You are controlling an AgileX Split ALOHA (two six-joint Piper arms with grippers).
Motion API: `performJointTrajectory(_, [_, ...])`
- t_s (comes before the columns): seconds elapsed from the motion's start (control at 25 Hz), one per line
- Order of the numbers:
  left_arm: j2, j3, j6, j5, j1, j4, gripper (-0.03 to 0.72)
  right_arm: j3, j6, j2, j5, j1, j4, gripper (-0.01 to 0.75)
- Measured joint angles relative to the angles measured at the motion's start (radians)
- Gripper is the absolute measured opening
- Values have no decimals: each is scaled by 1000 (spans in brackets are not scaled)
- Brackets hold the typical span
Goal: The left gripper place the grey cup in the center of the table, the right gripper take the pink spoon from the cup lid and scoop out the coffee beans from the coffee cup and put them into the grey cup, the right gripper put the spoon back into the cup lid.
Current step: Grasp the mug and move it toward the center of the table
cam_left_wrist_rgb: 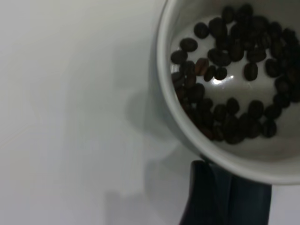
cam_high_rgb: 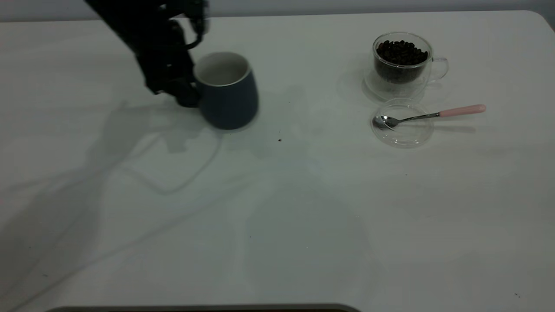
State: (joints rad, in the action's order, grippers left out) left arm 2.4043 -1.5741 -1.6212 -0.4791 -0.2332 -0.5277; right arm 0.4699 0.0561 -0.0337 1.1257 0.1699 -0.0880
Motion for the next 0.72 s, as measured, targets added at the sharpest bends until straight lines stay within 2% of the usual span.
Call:
performJointTrajectory(0.12, [0,0,-7,22,-26,-13,565,0,0,0,0,0,0,573])
performJointTrajectory(0.4, [0,0,-14,10,-32,-12,565,0,0,0,0,0,0,573])
performJointTrajectory(0.56, [-5,0,0,-48,-30,38,565,0,0,0,0,0,0,573])
performJointTrajectory(0.72, [-57,0,101,-130,-11,150,565,0,0,0,0,0,0,573])
